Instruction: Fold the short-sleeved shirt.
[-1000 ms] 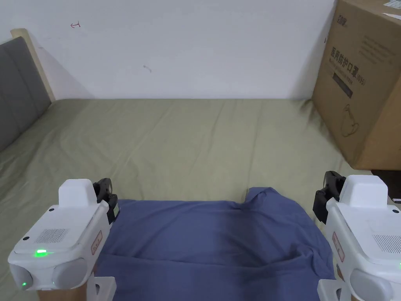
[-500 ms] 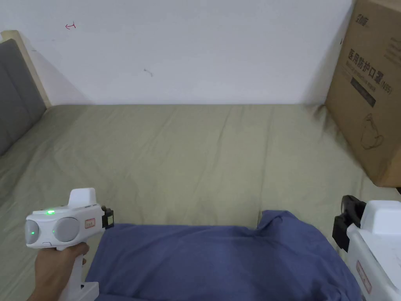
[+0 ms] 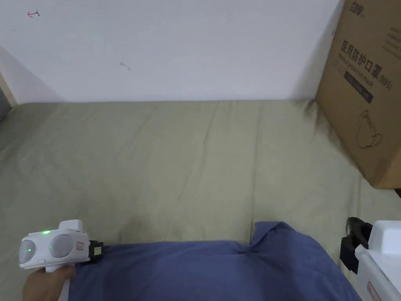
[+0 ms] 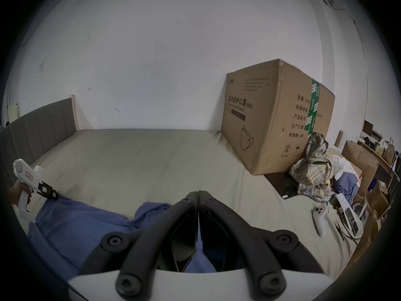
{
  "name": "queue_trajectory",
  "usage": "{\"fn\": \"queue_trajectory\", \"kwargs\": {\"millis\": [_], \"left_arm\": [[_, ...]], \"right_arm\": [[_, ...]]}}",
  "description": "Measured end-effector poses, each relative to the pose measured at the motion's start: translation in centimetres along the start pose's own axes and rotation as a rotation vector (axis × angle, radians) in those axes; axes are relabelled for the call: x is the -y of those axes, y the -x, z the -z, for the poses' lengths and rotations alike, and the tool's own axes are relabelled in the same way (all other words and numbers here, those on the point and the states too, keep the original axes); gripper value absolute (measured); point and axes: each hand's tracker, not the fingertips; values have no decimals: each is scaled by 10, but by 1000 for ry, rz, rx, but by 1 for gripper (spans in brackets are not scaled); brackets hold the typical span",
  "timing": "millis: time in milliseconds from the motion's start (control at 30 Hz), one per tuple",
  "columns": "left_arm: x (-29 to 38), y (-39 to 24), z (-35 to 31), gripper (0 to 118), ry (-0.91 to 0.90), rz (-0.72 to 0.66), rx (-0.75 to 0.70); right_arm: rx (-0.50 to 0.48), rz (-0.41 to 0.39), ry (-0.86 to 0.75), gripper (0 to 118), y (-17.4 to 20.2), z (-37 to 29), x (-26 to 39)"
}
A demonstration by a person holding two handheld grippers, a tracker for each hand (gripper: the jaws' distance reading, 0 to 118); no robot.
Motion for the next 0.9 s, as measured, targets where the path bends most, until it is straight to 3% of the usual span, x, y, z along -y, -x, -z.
{"fn": "queue_trajectory", "kwargs": {"millis": [33, 100, 167, 233, 267, 300, 500, 600, 700, 733, 767, 900], "left_arm": [[-1, -2, -3, 1, -16, 4, 6], [0, -9, -6, 0, -42, 49, 33], [1, -14, -10, 0, -40, 94, 3], [2, -13, -25, 0, -113, 53, 10], [4, -10, -35, 0, -141, 25, 41], [4, -10, -44, 0, -158, 13, 66], [8, -7, -74, 0, -190, 56, 80], [11, -5, -79, 0, -196, 49, 89], [14, -2, -78, 0, -190, 45, 88], [16, -1, -79, 0, -188, 42, 86], [18, 0, -80, 0, -185, 39, 84], [24, 5, -85, 0, -182, 29, 77]], "right_arm": [[-5, 4, 14, 0, -3, 6, 1], [-2, 19, 49, 4, -9, 19, 3], [-22, 39, 127, 38, -15, 42, 6], [-43, 45, 216, 88, -22, 69, 9], [-65, 62, 253, 100, -25, 84, 13], [-92, 61, 295, 103, -26, 99, 17], [-123, 82, 527, 101, -22, 172, 52], [-130, 61, 592, 78, -19, 202, 70], [-131, 21, 636, 37, -12, 214, 80], [-130, 37, 609, 8, -11, 205, 80], [-124, 47, 580, 2, -10, 200, 77], [-135, 7, 525, 2, -13, 184, 70]]}}
